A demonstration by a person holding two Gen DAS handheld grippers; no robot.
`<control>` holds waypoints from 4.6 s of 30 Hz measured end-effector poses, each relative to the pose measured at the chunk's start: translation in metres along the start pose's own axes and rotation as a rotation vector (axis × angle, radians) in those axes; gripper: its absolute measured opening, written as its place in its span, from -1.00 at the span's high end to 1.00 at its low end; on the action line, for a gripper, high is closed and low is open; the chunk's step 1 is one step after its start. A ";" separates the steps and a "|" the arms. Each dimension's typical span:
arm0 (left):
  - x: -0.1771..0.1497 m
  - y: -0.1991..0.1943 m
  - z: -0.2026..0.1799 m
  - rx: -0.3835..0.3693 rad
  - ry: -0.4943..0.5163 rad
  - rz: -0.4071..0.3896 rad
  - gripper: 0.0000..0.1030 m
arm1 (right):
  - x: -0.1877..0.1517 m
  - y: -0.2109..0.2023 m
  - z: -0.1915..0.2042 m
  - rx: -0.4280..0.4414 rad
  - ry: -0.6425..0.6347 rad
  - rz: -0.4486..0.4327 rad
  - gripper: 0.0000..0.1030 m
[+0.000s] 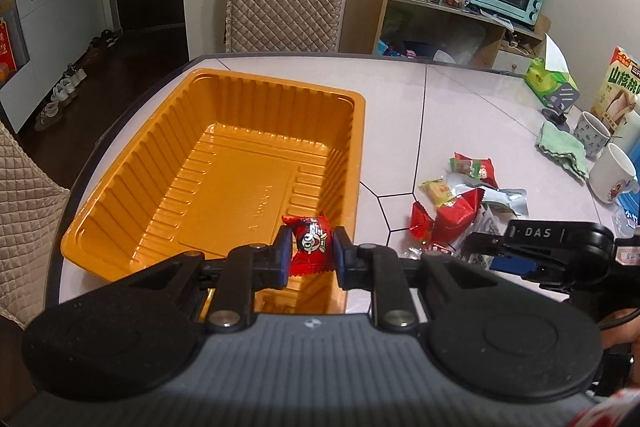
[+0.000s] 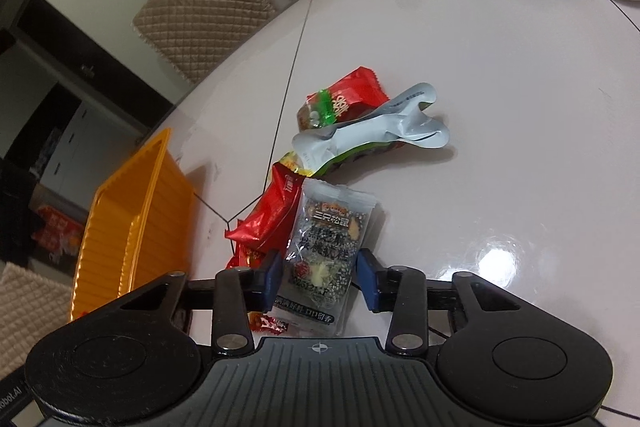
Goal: Organize snacks
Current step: 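Carry the red packet toward the orange tray with left while right grasps the clear snack bag, then lower the clear snack bag into the tray and open right while left holds the red packet, then open the left gripper to drop the red packet into the tray, then move the left gripper back to the snack pile toward the brown candy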
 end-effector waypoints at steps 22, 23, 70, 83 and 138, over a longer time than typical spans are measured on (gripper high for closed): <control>0.008 -0.010 0.053 0.046 -0.042 -0.015 0.61 | -0.012 -0.033 0.095 0.115 -0.159 0.126 0.26; 0.009 -0.010 0.057 0.053 -0.045 -0.019 0.61 | -0.015 -0.031 0.104 0.132 -0.170 0.138 0.26; 0.017 0.047 0.122 0.012 -0.041 0.054 0.61 | -0.076 0.108 0.204 0.065 -0.503 0.349 0.06; 0.018 0.054 0.117 0.007 -0.017 0.076 0.36 | -0.069 0.094 0.198 0.062 -0.484 0.331 0.06; -0.038 -0.046 -0.067 -0.214 0.253 0.031 0.35 | -0.051 -0.123 0.036 -0.092 -0.223 0.065 -0.12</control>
Point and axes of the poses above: each gripper's, at about its wrist camera, not at the fingertips, and y roughly the way its jaws point, z to its left, x to its top, the point moved 4 cm from there along y, roughly the way its jaws point, and after that the axes turned 14 degrees about x, right-handed, at the moved point
